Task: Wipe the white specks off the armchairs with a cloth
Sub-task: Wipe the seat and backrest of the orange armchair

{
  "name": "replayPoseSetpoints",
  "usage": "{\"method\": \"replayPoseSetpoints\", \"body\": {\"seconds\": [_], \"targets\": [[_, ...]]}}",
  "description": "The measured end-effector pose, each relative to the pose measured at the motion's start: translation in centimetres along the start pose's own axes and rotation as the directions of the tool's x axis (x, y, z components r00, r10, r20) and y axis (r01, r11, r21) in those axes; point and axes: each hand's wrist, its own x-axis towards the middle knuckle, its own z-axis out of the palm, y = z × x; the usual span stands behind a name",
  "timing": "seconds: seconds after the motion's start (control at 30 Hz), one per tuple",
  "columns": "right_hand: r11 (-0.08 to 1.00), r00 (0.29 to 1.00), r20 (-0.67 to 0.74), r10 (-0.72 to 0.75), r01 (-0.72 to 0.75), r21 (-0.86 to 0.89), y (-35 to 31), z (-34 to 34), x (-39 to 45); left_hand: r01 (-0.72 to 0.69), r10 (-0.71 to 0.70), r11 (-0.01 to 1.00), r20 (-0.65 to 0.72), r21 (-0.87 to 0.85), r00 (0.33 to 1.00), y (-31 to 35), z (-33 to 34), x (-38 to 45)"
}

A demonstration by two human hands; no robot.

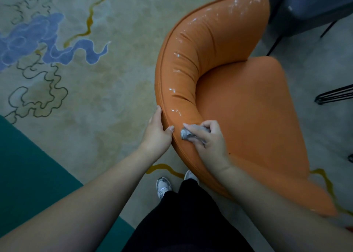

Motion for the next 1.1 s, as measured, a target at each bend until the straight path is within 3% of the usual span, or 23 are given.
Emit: {"method": "replayPoseSetpoints", "body": {"seconds": [0.13, 0.4, 0.6, 0.9, 1.1], "targets": [[0.993, 0.992, 0.050, -0.115, 0.116, -0.016, 1.4, -2.1, -3.1, 0.021, -0.021, 0.999, 0.009, -0.050, 1.000, 0.1, -0.1, 0.0], [0.999, 0.996, 0.079, -0.039, 0.036, 0.038, -0.8, 0.4, 2.7, 0.078, -0.083, 0.987, -0.031, -0.137, 0.996, 0.4, -0.3, 0.3], [0.985, 0.976, 0.138, -0.168, 0.170, -0.003, 1.6, -2.2, -2.0, 0.064, -0.069, 0.983, -0.023, -0.171, 0.997, 1.0, -0.7, 0.9], [0.993, 0.989, 0.090, -0.119, 0.119, 0.001, -1.5, 1.3, 5.9, 0.109, -0.123, 0.949, -0.031, -0.295, 0.992, 1.3, -0.8, 1.6], [0.995, 0.990, 0.098, -0.101, 0.099, 0.023, 0.0, 0.1, 1.1, 0.132, -0.147, 0.920, -0.012, -0.368, 0.989, 2.4, -2.2, 3.2]]}}
